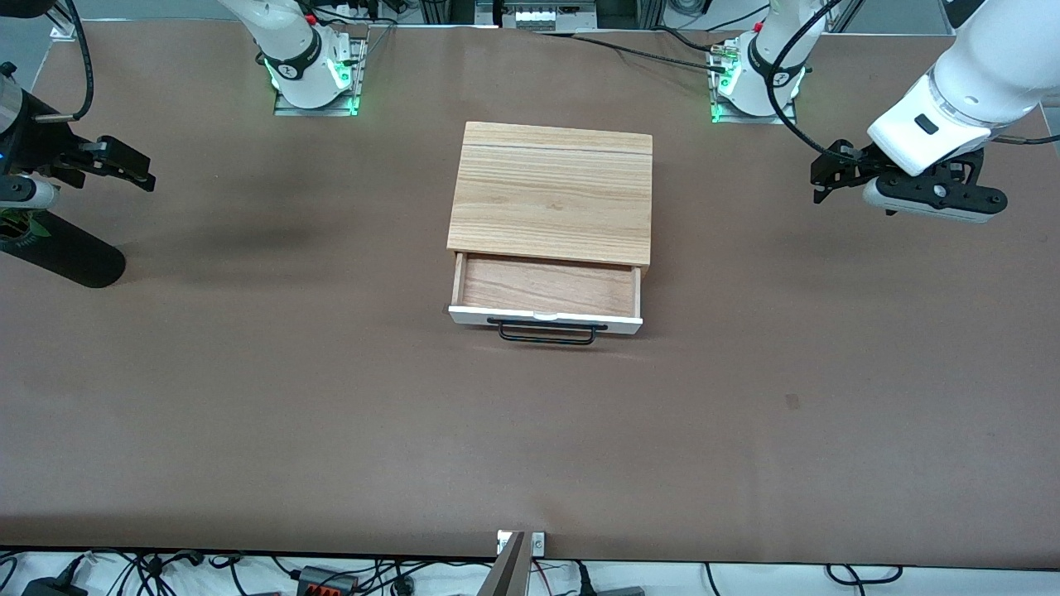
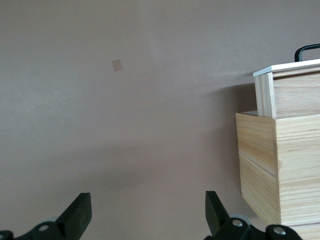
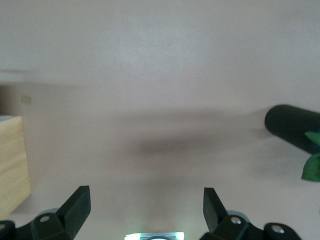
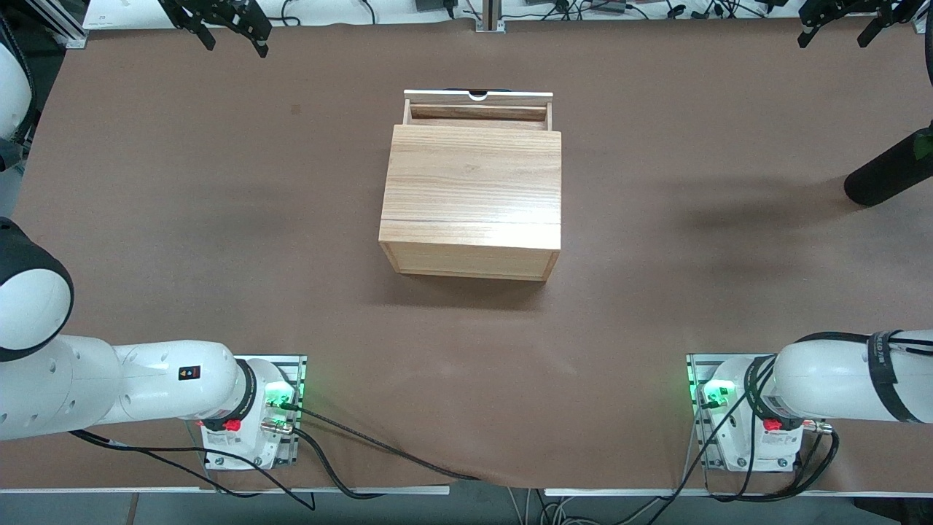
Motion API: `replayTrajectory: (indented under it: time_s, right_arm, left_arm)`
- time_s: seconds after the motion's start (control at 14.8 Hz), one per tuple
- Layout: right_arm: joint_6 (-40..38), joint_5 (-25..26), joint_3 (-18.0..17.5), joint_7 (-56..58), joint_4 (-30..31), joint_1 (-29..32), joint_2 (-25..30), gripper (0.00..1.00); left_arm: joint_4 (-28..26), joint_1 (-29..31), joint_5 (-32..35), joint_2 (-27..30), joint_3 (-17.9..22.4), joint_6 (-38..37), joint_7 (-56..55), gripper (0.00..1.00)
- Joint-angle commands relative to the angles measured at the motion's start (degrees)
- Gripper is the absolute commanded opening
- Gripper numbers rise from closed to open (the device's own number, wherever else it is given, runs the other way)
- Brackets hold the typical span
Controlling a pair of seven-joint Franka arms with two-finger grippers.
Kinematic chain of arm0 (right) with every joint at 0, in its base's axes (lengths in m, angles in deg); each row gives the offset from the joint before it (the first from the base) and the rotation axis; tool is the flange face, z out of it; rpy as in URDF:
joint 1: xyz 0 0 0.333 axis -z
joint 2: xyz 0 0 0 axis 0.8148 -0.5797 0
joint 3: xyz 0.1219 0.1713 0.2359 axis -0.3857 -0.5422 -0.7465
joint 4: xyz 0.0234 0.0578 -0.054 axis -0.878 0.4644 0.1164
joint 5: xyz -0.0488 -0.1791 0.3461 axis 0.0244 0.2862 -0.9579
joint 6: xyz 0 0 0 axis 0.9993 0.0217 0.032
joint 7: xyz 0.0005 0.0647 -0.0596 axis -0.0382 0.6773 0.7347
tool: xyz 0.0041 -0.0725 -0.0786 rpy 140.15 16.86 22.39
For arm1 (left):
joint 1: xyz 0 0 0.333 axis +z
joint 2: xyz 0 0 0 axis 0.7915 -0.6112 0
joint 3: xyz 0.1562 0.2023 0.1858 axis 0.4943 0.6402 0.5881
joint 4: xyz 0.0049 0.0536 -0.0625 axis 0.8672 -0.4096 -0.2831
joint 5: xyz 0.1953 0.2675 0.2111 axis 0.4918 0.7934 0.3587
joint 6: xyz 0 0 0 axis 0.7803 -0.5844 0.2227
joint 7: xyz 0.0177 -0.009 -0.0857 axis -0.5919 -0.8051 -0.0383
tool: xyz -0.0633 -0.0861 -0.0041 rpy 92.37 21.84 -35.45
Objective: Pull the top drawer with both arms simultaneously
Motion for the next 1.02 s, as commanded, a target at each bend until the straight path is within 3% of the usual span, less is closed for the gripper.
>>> replayTrajectory:
  time_s: [0.0,0.2,0.95]
  right_arm:
    - [-0.94,-0.92,-1.21,-5.93,-0.08,0.53,0.88,1.0]
    - [-0.41,-3.28,-0.95,-6.21,-0.08,0.96,0.62,1.0]
    - [-0.85,-3.29,-0.95,-5.41,-0.17,0.7,0.44,1.0]
  left_arm:
    - [-0.57,0.37,-1.11,0.85,-0.11,1.05,-0.17,1.0]
    - [-0.3,0.46,-1.2,0.05,0.06,0.7,0.09,1.0]
    - [0.14,0.72,-1.2,-0.39,0.41,-0.1,0.18,1.0]
